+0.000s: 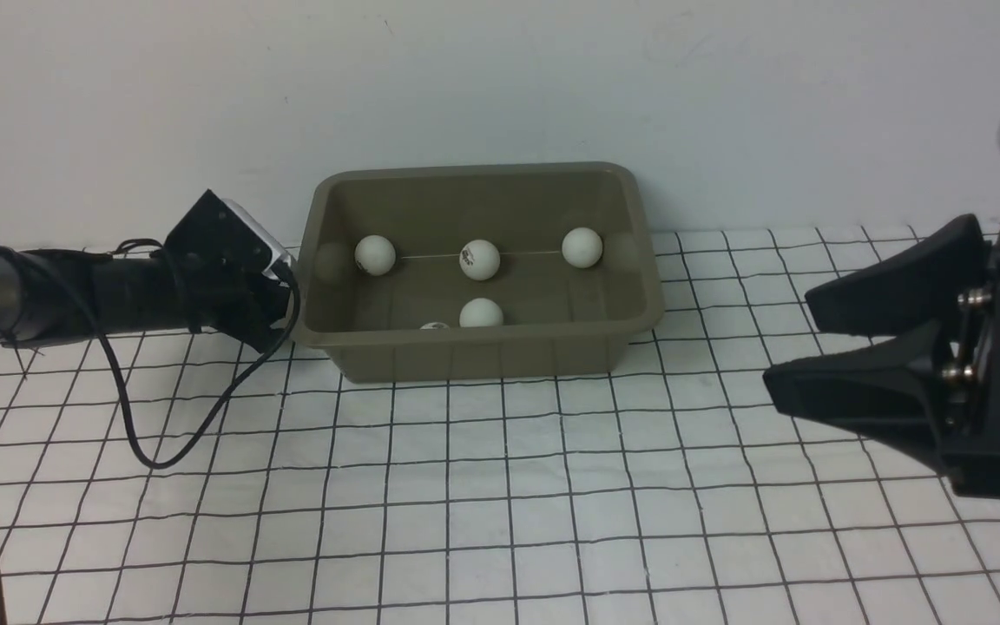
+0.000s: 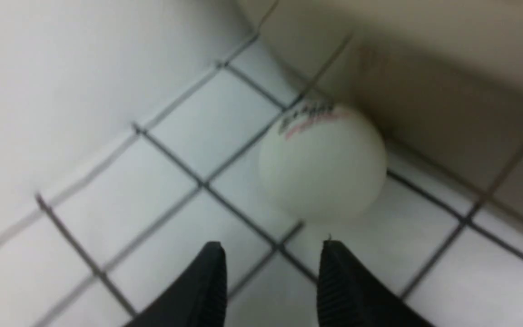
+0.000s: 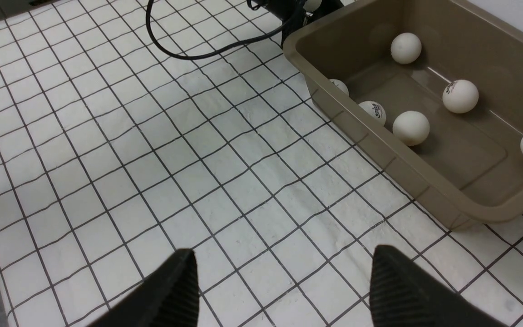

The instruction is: Put the table tennis balls into the box on the white checkered tablecloth.

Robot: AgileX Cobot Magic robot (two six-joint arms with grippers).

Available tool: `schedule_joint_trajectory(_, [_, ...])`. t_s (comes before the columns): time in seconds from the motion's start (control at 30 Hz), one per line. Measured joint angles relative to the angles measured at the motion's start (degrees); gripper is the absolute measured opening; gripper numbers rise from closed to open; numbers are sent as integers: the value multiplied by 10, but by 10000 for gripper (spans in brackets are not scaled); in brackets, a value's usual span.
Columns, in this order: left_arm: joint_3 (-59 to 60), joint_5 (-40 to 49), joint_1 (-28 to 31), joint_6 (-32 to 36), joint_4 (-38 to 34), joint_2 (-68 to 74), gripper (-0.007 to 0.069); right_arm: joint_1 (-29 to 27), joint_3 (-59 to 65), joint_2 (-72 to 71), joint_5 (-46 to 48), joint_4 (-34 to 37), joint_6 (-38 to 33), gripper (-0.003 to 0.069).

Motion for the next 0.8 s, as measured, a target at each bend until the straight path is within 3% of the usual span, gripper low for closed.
schedule_joint_trajectory(0.1, [0,5,8,-56,52,-6,247,0,0,0,0,0,0,461])
schedule_joint_trajectory(0.2, [0,26,15,-65,76,-11,258,0,0,0,-1,1,-1,461])
schedule_joint_trajectory(0.37, [0,62,20,-65,79,-20,319,0,0,0,-1,1,-2,461])
schedule_joint_trajectory(0.53, [0,78,21,-55,78,-30,444,0,0,0,-1,1,-2,461])
schedule_joint_trajectory(0.8, [-46,77,21,-103,132,-30,469,0,0,0,2,7,-4,461])
